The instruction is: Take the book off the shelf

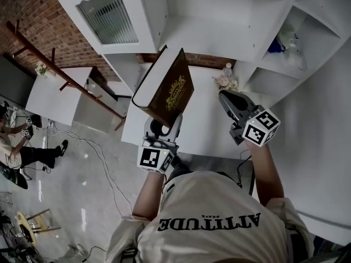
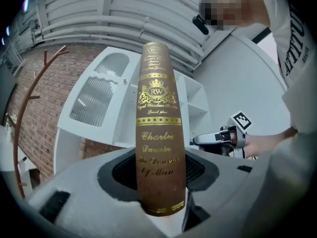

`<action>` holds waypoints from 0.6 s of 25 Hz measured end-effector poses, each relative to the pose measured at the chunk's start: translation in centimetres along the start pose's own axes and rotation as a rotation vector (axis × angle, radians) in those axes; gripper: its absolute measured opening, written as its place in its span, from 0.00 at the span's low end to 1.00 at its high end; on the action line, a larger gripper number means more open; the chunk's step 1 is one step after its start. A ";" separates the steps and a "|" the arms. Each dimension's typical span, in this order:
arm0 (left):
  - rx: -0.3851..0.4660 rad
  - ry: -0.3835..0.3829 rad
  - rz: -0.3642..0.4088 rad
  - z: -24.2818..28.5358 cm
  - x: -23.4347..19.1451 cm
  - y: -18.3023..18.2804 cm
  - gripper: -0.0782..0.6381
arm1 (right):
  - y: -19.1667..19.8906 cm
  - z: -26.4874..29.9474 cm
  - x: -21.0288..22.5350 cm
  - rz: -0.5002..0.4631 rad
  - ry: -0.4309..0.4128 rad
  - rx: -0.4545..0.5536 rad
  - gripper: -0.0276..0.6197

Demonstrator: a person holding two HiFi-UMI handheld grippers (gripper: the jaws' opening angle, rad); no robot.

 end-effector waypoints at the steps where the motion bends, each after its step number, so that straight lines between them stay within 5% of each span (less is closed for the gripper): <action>1: -0.001 -0.007 0.002 -0.4 0.6 0.1 0.42 | 0.1 -0.7 -0.2 0.004 -0.004 0.003 0.10; 15: -0.038 -0.090 0.009 -8.1 8.7 0.0 0.42 | 2.1 -10.5 -3.9 0.008 -0.003 0.021 0.10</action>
Point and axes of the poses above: the fingertips, and each gripper's own axes: z forward along the fingers, x to its right, y out of its underside, the point moved 4 cm from there along -z, backward along the fingers, and after that the axes turned 2 degrees about x, right-handed, at the moved point
